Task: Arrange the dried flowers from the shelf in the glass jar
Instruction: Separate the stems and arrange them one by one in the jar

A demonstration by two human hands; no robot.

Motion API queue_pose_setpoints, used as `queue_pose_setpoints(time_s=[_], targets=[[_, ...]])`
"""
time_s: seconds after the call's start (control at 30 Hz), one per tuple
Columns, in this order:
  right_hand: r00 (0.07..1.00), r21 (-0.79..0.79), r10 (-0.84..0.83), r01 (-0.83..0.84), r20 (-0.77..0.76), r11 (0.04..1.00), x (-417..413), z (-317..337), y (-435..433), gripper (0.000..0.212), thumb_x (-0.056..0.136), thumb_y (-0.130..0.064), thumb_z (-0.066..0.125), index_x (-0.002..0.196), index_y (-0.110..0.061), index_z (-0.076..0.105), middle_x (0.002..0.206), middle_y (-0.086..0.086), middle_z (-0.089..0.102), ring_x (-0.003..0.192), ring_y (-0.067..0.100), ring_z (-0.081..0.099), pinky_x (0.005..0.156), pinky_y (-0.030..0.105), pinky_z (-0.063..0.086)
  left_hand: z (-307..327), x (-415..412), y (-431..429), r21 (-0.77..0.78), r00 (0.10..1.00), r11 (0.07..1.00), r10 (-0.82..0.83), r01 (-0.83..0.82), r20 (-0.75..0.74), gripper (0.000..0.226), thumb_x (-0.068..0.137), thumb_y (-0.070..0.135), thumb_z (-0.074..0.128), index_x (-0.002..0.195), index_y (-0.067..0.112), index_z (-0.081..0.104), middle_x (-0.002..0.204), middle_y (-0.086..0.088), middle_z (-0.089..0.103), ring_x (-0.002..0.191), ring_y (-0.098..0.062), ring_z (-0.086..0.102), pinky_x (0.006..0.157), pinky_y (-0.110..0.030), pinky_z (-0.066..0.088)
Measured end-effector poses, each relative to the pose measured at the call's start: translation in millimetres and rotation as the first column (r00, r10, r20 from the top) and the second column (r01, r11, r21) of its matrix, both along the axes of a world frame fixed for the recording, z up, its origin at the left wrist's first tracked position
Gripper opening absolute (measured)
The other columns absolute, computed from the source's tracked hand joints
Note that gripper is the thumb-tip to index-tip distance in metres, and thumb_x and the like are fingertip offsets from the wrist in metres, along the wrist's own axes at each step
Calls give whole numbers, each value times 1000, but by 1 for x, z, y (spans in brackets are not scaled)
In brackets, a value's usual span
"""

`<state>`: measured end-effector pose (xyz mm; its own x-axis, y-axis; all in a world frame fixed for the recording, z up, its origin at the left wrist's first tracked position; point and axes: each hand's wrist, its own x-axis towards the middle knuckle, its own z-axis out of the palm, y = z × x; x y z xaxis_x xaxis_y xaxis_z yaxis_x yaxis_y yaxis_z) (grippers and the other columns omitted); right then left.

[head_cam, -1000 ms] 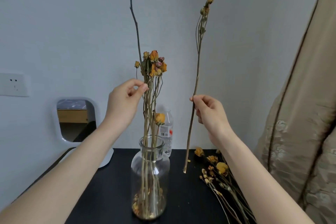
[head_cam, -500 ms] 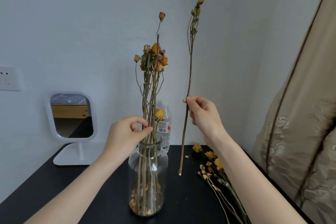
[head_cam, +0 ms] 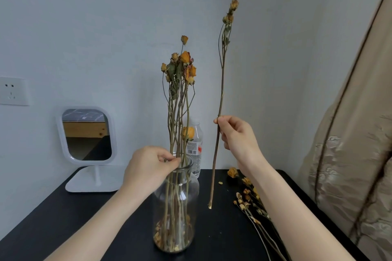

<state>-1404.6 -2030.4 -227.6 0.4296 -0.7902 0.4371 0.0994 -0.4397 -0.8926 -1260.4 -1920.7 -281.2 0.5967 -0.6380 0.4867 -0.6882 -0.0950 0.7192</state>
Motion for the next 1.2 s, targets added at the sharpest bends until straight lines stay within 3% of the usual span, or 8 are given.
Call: queue_pose_setpoints(time_s=[0.13,0.23,0.33,0.47,0.73,0.9,1.1,1.2], targets=[[1000,4,7,-7,19,1000,3,1,0,22,96,-21,46,80,-24,61,59,-13,45,54,3,39,53,14,34,-9,1,5,-105,999,994,-4,9,42,11,75,40,68,72,30,67,43,13,47,46,-5,46,49,-13,35],[999,-6,2,-2,40,1000,5,5,0,23,96,-21,46,79,-24,61,55,-15,45,52,2,40,51,12,34,-27,0,8,-241,997,971,-31,13,-71,29,72,54,58,88,30,57,72,10,54,68,-3,53,60,-13,39],[996,-28,11,-9,89,1000,7,13,-1,22,96,-21,46,80,-23,61,57,-12,42,53,3,37,53,14,34,-46,-4,5,-163,953,979,-162,123,-255,65,58,69,58,111,36,41,108,22,49,100,3,49,82,-16,37],[981,-42,47,-40,190,998,10,30,0,22,97,-19,43,82,-20,59,57,-9,37,49,5,33,45,13,32,-58,-5,-11,-50,928,981,-192,186,-318,91,47,68,67,126,38,34,111,27,43,104,2,43,91,-23,36],[961,-134,114,-82,254,988,23,49,5,20,98,-15,40,85,-17,54,61,-5,36,49,2,34,45,13,33,-62,-1,-21,-48,940,984,-179,173,-291,75,48,72,62,110,45,32,102,32,44,101,-1,46,87,-21,39],[982,-138,89,-66,166,988,35,33,7,16,98,-16,40,94,-11,54,67,-7,41,60,5,37,59,18,34,-64,-3,-21,-80,943,986,-163,145,-290,73,48,71,62,110,45,36,101,31,47,97,-1,50,83,-16,39],[996,-164,81,-84,-25,983,42,3,12,14,97,-19,42,92,-15,54,70,-5,49,61,4,43,54,10,39,-66,-6,-19,-118,942,983,-169,140,-289,62,53,67,67,105,45,43,103,26,52,97,2,52,70,-7,36],[990,-186,82,-103,-118,977,41,-12,15,13,97,-20,44,93,-14,56,78,2,56,69,10,50,63,16,43,-66,-7,-19,-119,945,983,-170,141,-280,53,59,61,70,103,47,44,104,26,53,98,3,52,70,-7,35]])
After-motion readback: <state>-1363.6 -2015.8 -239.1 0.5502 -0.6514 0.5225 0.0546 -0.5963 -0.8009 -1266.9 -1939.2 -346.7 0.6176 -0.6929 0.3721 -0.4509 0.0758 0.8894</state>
